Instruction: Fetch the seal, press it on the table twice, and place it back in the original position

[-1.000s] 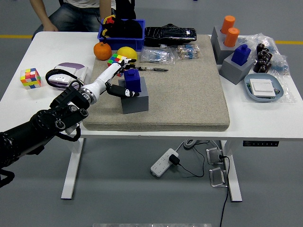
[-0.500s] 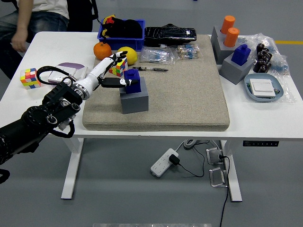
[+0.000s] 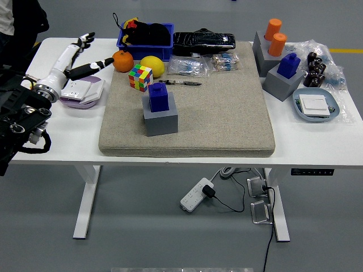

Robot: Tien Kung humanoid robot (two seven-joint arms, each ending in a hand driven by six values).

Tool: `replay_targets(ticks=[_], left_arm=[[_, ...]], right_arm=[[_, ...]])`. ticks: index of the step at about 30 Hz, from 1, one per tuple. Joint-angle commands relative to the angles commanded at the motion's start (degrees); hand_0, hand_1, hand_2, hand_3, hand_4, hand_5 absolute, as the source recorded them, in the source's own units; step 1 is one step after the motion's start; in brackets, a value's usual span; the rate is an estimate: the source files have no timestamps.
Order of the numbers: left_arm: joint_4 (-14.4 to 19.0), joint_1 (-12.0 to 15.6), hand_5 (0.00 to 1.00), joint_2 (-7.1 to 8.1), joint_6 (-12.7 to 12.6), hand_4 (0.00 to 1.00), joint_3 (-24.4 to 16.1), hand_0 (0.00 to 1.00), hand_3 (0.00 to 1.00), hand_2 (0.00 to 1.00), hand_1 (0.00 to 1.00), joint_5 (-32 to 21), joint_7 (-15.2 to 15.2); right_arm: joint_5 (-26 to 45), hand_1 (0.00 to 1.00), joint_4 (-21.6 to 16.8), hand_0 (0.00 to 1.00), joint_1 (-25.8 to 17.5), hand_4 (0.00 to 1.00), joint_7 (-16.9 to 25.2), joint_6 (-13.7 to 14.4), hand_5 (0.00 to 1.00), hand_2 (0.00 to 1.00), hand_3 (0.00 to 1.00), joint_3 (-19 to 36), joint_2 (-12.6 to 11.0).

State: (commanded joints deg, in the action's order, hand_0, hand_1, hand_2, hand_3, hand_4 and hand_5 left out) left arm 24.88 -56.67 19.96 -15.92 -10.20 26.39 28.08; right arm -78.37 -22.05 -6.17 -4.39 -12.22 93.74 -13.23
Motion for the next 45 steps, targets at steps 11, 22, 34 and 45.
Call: replay_targets(ticks=[11, 22, 34, 45], left_arm=[[-8.37, -1.10, 0.127, 4.90, -1.51, 0.817, -2.23, 0.823, 0.796, 0.739, 0.762, 1.58, -1.47], [-10.55, -1.27, 0.149, 8.69, -2.76, 0.807, -5.83, 0.833, 0.812, 0.788, 0.793, 2.23, -2.15], [-12.99, -0.09, 0.165, 11.58, -4.38, 0.799, -6.97, 0.833, 0.807, 0.780, 0.794, -0.46, 0.00], [-12.65, -0.46, 0.172, 11.99, -3.93, 0.794, -7.61, 0.834, 0.811, 0.783, 0.796, 1.33, -1.03]], right_arm=[[0.12, 0.793, -0.03, 0.861, 0.33, 0.840, -0.19, 0.46, 0.528, 0.761, 0.761, 0.58, -0.23], [-0.02, 0.793, 0.10, 0.861, 0.74, 0.838, -0.58, 0.82, 0.529, 0.760, 0.761, 0.18, -0.39], [0.50, 0.793, 0.26, 0.861, 1.84, 0.834, -1.04, 1.39, 0.534, 0.760, 0.759, -2.09, -1.13], [0.48, 0.792, 0.47, 0.860, 2.30, 0.828, -1.37, 1.51, 0.534, 0.759, 0.758, -3.07, -1.63]])
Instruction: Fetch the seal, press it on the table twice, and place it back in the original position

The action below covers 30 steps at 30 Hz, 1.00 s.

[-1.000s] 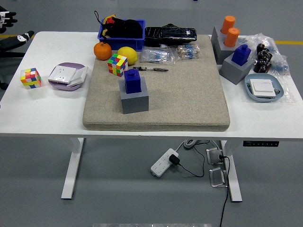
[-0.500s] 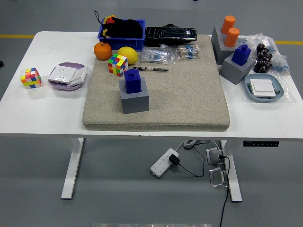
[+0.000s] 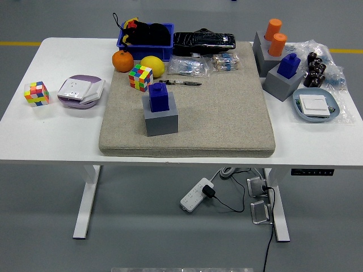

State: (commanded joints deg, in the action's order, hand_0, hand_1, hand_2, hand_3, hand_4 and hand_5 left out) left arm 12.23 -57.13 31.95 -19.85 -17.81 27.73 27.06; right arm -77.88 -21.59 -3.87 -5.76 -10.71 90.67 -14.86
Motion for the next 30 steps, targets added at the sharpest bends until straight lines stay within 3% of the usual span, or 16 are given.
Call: replay_targets(ticks=[30], left_arm=[[-0.05, 0.13, 0.190, 0.75, 0.34, 0.788, 1.43, 0.838, 0.813, 0.798, 0.805, 1.14, -1.15]], right_arm=[[-0.02, 0.789, -0.07, 0.860, -0.85, 0.809, -0.30, 0.16, 0.528, 0.756, 0.754, -0.54, -0.32]])
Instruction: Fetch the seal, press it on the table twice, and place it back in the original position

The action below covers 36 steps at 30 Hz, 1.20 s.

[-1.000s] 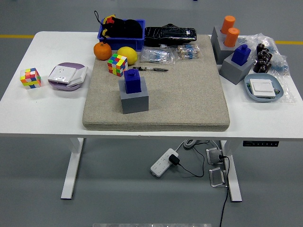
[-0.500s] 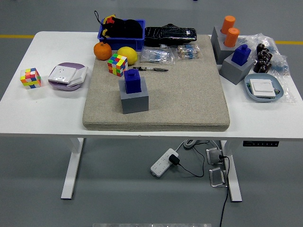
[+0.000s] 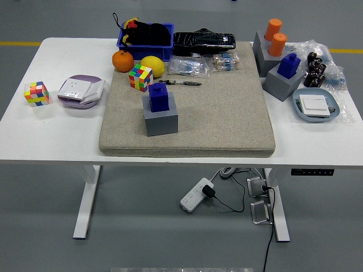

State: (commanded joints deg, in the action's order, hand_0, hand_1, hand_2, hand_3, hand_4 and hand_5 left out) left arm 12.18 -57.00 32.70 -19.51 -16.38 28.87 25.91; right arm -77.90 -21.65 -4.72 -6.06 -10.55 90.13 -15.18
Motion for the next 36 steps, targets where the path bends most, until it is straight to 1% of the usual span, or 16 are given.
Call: replay_targets(ticks=[8, 16, 36], left_arm=[[0.10, 0.00, 0.197, 0.22, -0.21, 0.788, 0.03, 0.838, 0.814, 0.809, 0.810, 0.31, 0.33], [-0.14, -0.27, 0.207, 0.34, -0.08, 0.789, 0.53, 0.838, 0.815, 0.808, 0.812, -0.06, 0.01], [0.04, -0.08, 0.218, 0.48, 0.04, 0.786, -0.18, 0.840, 0.814, 0.809, 0.815, 0.41, -0.21]], right_arm=[[-0.07, 0.789, -0.06, 0.859, -0.19, 0.807, -0.10, 0.13, 0.528, 0.756, 0.755, 0.16, 0.16], [-0.24, 0.789, -0.14, 0.858, -0.22, 0.804, -0.34, 0.41, 0.528, 0.756, 0.754, 0.75, 0.30], [-0.45, 0.787, -0.21, 0.856, -0.24, 0.795, -0.55, 0.68, 0.532, 0.755, 0.750, 1.46, 0.63]])
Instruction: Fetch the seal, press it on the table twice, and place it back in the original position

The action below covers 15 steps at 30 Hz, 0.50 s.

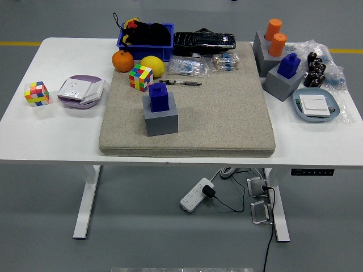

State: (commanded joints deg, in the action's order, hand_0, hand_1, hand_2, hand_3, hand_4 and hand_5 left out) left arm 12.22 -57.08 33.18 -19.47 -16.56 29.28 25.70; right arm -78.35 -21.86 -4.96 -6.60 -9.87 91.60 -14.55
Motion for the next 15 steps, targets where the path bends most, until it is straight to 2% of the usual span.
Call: replay_targets(ticks=[15], left_arm=[[-0.02, 0.00, 0.220, -0.05, 0.22, 0.786, -0.16, 0.842, 0.814, 0.812, 0.816, -0.21, -0.10]], right_arm=[[-0.02, 0.785, -0.01, 0.855, -0.05, 0.788, -0.10, 0.09, 0.533, 0.754, 0.748, 0.45, 0.42]])
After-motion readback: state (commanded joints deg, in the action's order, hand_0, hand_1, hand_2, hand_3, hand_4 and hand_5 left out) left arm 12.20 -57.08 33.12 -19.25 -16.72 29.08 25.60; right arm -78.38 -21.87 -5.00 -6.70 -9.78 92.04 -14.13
